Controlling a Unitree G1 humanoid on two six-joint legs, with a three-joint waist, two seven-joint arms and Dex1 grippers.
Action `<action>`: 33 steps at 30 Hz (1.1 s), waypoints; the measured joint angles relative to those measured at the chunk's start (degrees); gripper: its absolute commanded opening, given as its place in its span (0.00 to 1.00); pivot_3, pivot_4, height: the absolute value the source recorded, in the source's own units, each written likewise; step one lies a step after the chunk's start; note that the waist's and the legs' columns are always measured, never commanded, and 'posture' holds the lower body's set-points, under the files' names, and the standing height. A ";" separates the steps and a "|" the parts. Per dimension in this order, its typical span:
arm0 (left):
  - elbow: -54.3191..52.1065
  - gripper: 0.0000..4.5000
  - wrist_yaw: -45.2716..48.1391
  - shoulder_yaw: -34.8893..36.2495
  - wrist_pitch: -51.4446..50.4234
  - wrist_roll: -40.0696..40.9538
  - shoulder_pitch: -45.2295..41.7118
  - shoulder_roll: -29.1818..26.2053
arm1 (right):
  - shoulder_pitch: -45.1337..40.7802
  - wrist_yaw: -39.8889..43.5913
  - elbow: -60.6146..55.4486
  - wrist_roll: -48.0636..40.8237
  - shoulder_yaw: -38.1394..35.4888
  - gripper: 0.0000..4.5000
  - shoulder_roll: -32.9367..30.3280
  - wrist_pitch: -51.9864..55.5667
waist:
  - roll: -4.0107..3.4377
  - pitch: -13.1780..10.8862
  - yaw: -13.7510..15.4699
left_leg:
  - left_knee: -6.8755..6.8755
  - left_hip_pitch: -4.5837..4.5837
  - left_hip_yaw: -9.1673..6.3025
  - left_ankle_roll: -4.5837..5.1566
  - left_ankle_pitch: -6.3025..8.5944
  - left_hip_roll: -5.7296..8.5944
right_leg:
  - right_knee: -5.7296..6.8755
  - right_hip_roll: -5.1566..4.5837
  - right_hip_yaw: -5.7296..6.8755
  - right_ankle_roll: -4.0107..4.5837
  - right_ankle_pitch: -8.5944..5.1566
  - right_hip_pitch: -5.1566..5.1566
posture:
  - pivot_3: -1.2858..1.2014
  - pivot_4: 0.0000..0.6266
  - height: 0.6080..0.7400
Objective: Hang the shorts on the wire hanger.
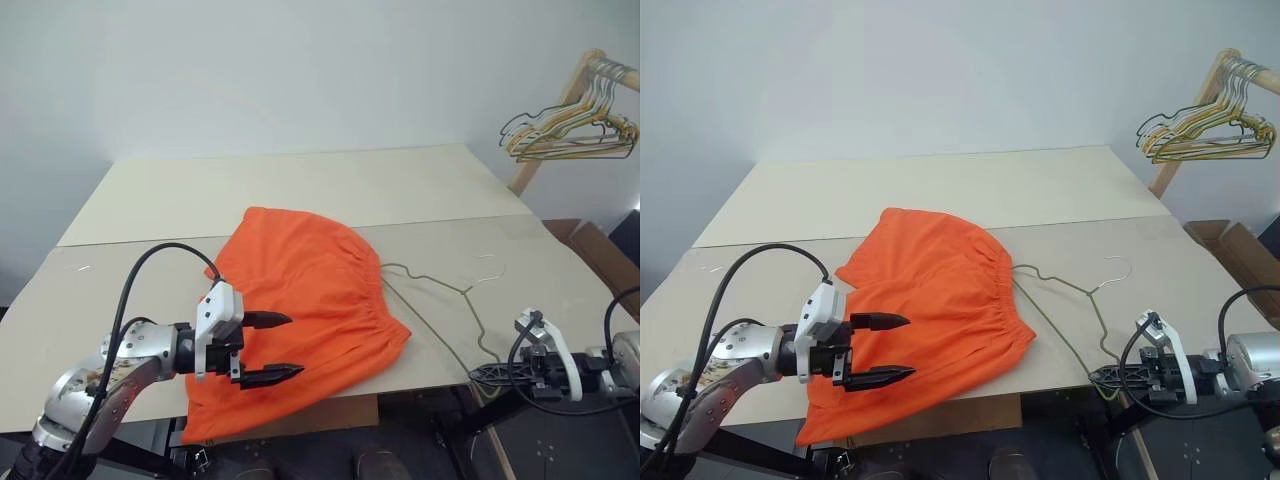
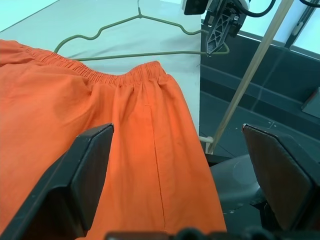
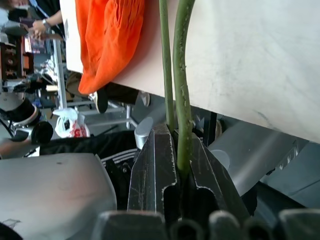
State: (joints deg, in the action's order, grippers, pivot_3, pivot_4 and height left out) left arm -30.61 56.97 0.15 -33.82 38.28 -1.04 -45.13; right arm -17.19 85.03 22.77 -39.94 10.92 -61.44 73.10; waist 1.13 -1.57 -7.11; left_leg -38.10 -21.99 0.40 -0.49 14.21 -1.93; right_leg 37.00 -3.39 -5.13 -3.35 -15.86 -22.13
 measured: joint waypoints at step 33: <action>-3.23 0.99 -4.65 -1.67 0.32 -4.64 4.26 0.38 | -28.54 4.15 30.57 -4.04 32.85 0.00 11.56 -20.35 | -0.01 0.01 2.36 | -0.11 0.10 -0.03 0.00 -0.01 -0.03 | 0.09 0.10 -0.02 0.35 0.21 0.04 | 0.52 0.00 1.00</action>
State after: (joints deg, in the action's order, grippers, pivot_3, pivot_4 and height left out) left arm -33.84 52.33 -1.51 -33.51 33.64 3.22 -44.75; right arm -45.73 89.18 53.34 -43.98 43.78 -49.89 52.75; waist 1.11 -1.56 -4.75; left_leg -38.22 -21.88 0.38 -0.48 14.20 -1.96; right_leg 37.08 -3.29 -5.15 -3.00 -15.65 -22.09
